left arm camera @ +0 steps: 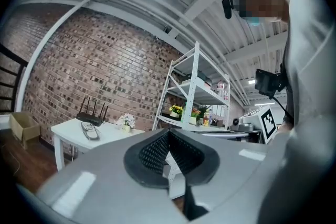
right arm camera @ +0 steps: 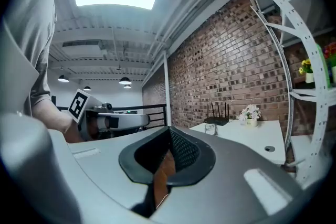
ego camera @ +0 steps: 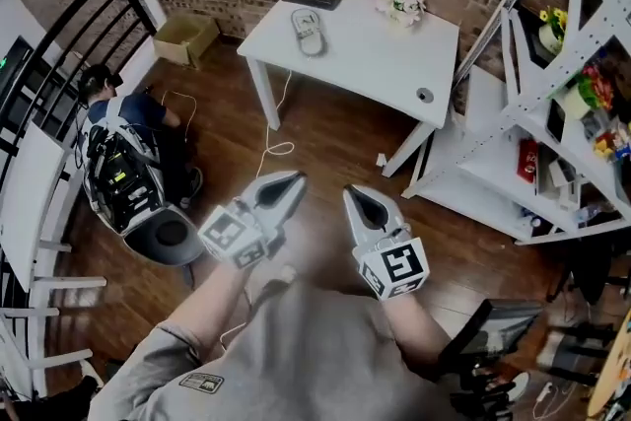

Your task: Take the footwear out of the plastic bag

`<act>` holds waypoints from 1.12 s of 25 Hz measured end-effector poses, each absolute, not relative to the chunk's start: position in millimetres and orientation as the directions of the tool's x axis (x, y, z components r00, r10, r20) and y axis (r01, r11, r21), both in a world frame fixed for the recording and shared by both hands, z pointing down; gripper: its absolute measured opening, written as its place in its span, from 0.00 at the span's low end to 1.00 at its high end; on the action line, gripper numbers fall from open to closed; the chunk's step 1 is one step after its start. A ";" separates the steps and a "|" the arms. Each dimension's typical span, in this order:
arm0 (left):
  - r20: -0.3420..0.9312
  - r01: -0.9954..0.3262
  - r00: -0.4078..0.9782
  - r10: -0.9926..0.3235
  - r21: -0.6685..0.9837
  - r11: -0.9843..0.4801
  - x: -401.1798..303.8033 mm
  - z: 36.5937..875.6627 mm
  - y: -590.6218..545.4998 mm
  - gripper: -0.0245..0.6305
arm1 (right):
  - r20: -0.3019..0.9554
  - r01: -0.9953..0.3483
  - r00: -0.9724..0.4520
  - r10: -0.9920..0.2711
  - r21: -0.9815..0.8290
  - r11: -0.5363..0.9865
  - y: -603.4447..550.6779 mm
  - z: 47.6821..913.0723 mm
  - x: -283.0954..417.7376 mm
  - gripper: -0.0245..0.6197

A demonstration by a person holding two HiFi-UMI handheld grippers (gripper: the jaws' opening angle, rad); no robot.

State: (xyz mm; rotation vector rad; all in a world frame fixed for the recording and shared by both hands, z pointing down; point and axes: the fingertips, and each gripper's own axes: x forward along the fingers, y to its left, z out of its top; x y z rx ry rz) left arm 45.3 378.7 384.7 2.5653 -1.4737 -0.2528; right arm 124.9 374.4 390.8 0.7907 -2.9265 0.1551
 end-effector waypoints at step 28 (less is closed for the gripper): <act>0.013 -0.852 0.472 -0.881 0.262 -0.453 -55.7 414.7 207.4 0.04 | 0.157 -0.530 -0.844 -0.513 -0.103 0.842 202.8 423.2 35.3 0.06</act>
